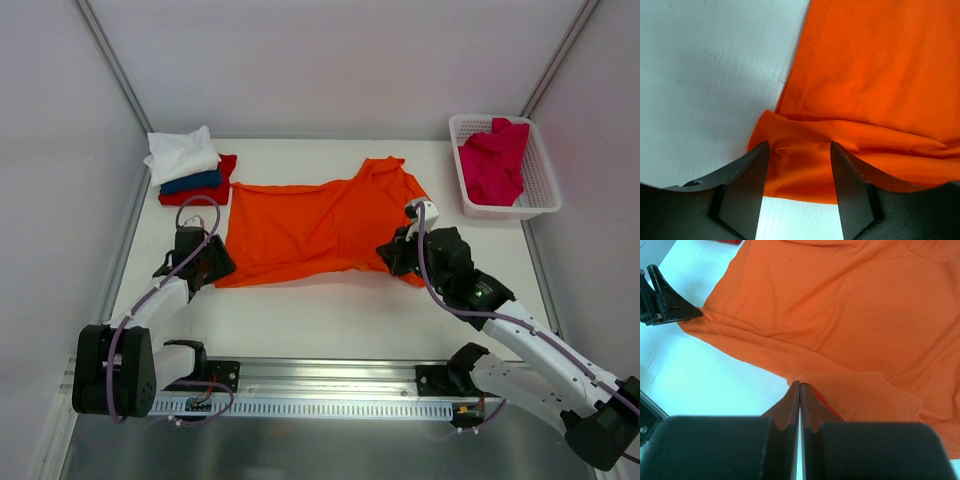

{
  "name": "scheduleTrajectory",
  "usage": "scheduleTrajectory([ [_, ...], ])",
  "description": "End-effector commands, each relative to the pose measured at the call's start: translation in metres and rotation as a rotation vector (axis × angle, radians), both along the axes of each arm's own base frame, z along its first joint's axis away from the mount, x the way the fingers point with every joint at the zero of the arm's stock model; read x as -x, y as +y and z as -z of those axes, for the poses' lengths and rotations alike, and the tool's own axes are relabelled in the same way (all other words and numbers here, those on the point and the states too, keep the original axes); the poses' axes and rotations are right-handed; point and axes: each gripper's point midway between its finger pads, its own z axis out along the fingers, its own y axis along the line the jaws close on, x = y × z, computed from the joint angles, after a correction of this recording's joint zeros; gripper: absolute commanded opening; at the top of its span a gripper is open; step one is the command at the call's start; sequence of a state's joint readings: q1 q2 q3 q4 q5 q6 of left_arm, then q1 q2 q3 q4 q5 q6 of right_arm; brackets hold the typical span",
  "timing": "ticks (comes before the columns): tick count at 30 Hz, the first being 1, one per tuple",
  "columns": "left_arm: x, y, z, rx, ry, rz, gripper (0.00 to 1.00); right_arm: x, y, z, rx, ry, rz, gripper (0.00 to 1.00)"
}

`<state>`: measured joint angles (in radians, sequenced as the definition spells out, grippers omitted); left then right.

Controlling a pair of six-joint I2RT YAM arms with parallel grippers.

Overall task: Fold and stack the t-shirts
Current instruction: Grap the side of the flattened tshirt closest away from the robot with both arms

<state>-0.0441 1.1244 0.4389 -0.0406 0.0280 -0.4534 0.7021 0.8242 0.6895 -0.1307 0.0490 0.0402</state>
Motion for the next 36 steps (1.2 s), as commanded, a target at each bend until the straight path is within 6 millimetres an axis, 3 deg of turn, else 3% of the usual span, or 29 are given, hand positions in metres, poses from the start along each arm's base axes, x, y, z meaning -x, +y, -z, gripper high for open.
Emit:
scheduleTrajectory([
  [1, -0.009, -0.005, -0.011, 0.037, -0.01, -0.001, 0.53, 0.0, -0.001, -0.01, -0.015, -0.029, 0.009, 0.0],
  [10, -0.005, 0.005, -0.044, 0.0, -0.122, -0.031, 0.53, -0.004, 0.005, -0.001, -0.005, -0.014, -0.005, 0.0],
  [13, 0.0, 0.017, -0.055, -0.041, -0.168, -0.083, 0.54, -0.006, 0.007, 0.004, -0.001, -0.005, -0.006, 0.0],
  [17, 0.008, 0.026, -0.05, -0.069, -0.131, -0.138, 0.54, -0.01, 0.007, 0.006, 0.008, -0.016, 0.008, 0.0],
  [26, 0.015, 0.022, -0.034, -0.04, -0.025, -0.158, 0.51, -0.021, 0.006, 0.001, 0.029, -0.044, 0.036, 0.0],
  [30, 0.016, 0.022, -0.032, -0.032, -0.019, -0.168, 0.43, -0.023, 0.005, 0.001, 0.031, -0.047, 0.047, 0.0],
  [36, 0.019, 0.02, -0.026, -0.021, 0.018, -0.166, 0.47, -0.022, 0.004, 0.002, 0.031, -0.047, 0.043, 0.0],
])
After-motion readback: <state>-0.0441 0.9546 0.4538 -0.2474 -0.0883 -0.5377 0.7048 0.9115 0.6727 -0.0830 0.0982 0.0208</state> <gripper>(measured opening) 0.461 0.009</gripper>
